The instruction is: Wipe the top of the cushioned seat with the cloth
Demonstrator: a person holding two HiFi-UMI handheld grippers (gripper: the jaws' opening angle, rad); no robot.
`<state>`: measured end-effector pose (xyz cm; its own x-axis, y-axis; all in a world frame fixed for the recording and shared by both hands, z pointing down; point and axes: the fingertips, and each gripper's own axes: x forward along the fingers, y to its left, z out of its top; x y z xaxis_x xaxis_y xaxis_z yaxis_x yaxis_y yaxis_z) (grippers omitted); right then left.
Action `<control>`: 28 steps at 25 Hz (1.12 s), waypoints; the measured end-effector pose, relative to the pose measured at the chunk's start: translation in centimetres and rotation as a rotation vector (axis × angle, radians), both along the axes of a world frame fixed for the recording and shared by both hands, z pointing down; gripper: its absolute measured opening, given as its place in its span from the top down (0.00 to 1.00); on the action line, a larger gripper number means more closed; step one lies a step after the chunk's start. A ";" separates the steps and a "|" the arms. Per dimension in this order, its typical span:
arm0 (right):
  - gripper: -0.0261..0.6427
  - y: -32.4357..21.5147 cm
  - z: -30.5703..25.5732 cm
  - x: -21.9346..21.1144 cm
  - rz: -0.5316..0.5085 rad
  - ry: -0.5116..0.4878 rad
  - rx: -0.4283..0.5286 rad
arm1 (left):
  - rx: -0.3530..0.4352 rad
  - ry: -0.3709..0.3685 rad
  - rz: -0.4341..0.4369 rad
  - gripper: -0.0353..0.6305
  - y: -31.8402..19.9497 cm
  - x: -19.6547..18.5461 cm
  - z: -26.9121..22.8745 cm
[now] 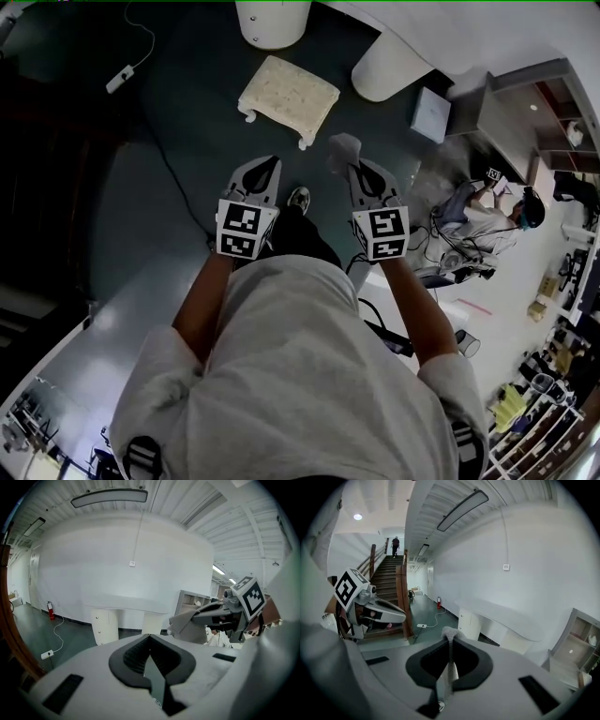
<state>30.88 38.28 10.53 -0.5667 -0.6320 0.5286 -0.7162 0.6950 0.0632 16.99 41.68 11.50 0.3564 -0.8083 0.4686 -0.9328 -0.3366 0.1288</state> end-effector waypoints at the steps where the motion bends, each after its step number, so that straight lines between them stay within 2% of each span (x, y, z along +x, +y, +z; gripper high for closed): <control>1: 0.94 -1.1 0.4 0.2 0.002 -0.004 -0.012 | -0.012 -0.004 -0.005 0.93 -0.9 0.1 0.2; 8: 0.94 -7.8 3.7 2.3 0.033 -0.052 -0.086 | -0.086 -0.049 -0.001 0.93 -6.5 2.0 1.8; 12: 0.94 -9.5 5.5 2.6 0.032 -0.047 -0.127 | -0.123 -0.068 0.014 0.93 -8.6 2.6 2.6; 17: 0.94 -11.3 7.5 2.6 0.041 -0.024 -0.170 | -0.178 -0.019 0.045 0.93 -11.6 3.0 3.8; 24: 0.94 -11.8 11.4 3.1 0.115 0.037 -0.258 | -0.207 -0.015 0.145 0.93 -16.2 2.9 6.4; 28: 0.94 -13.2 12.9 1.6 0.124 0.082 -0.286 | -0.227 -0.024 0.214 0.93 -19.1 1.3 7.8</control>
